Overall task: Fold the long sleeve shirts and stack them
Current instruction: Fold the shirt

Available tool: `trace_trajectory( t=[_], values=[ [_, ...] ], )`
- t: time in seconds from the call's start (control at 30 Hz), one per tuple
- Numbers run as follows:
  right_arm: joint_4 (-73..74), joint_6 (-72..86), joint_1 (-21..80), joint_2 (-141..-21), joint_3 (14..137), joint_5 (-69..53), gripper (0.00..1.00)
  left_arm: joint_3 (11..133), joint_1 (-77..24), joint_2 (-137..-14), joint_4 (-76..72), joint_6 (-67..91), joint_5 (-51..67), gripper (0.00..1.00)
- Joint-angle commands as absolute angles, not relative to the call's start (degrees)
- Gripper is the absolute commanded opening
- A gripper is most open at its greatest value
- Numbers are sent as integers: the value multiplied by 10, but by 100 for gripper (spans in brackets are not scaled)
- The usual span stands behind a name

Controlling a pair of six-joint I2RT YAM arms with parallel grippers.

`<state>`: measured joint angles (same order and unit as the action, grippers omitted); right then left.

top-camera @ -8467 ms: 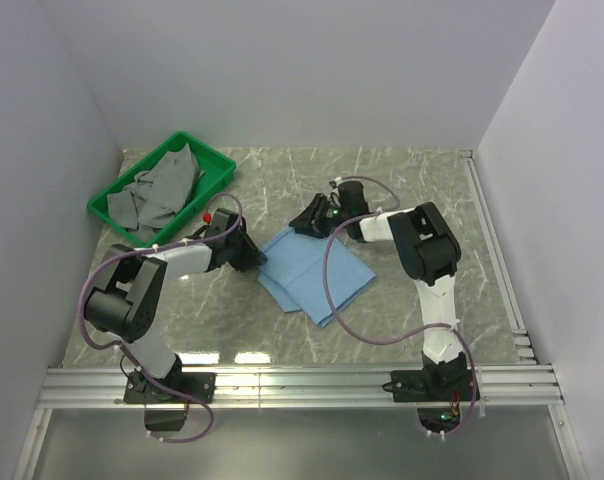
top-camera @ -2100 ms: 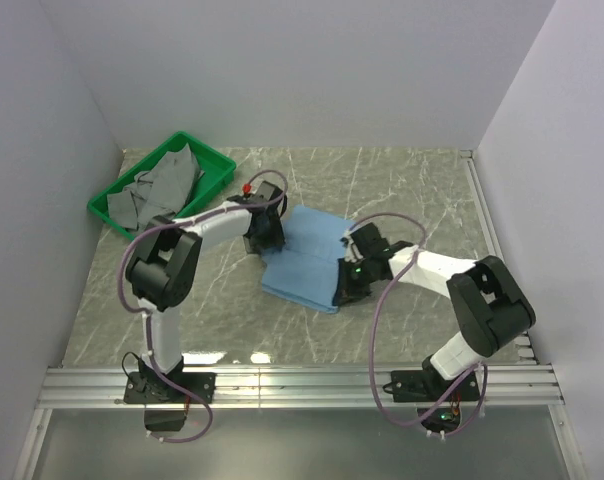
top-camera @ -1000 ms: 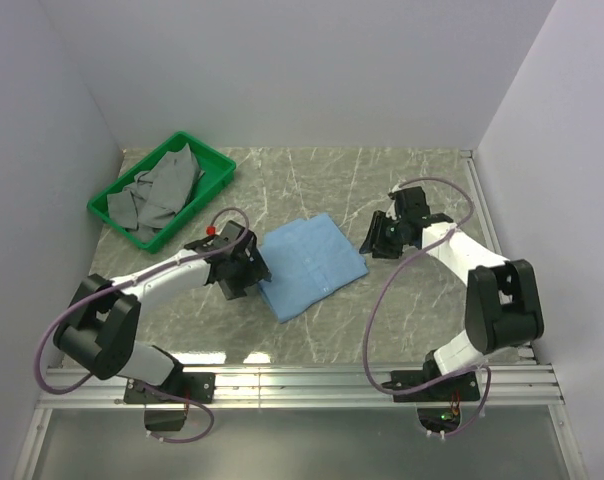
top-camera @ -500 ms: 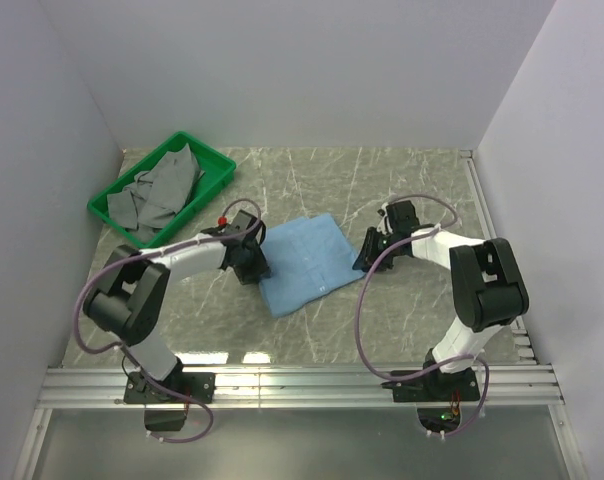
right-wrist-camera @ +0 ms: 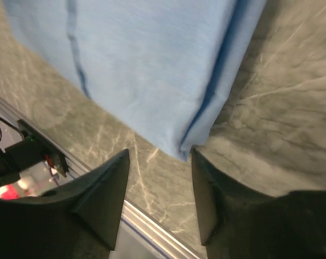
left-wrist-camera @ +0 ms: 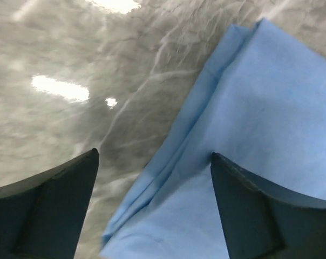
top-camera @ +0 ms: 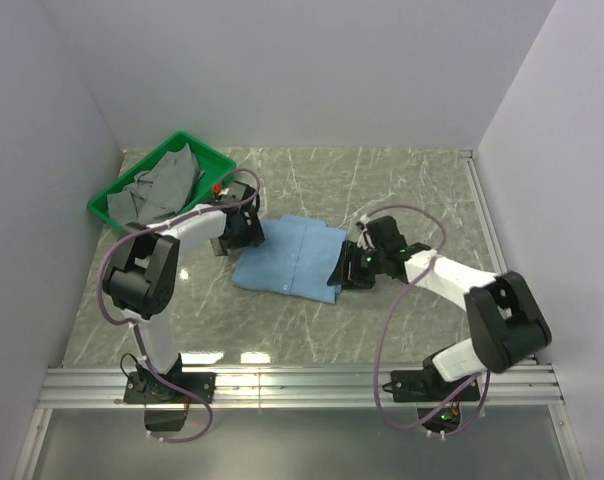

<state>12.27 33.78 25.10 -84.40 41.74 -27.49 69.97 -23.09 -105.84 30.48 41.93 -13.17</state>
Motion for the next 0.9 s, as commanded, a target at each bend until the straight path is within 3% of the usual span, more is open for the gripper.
trace_trajectory(
  t=[0.0, 0.23, 0.27, 0.37, 0.57, 0.87],
  values=[
    [161, 334, 233, -760, 451, -218, 61, 698, -247, -966, 318, 373, -178, 94],
    [193, 345, 105, -638, 424, -233, 83, 664, -402, -855, 301, 292, -261, 93],
    [197, 341, 87, -615, 421, -229, 90, 657, -443, -841, 295, 280, -260, 91],
    [214, 343, 61, -580, 411, -214, 97, 641, -501, -831, 266, 259, -268, 86],
    [210, 380, 33, -543, 380, -240, 98, 671, -655, -934, 246, 198, -322, 84],
    [226, 397, -30, -507, 345, -236, 98, 703, -736, -1062, 176, 99, -368, 81]
  ],
)
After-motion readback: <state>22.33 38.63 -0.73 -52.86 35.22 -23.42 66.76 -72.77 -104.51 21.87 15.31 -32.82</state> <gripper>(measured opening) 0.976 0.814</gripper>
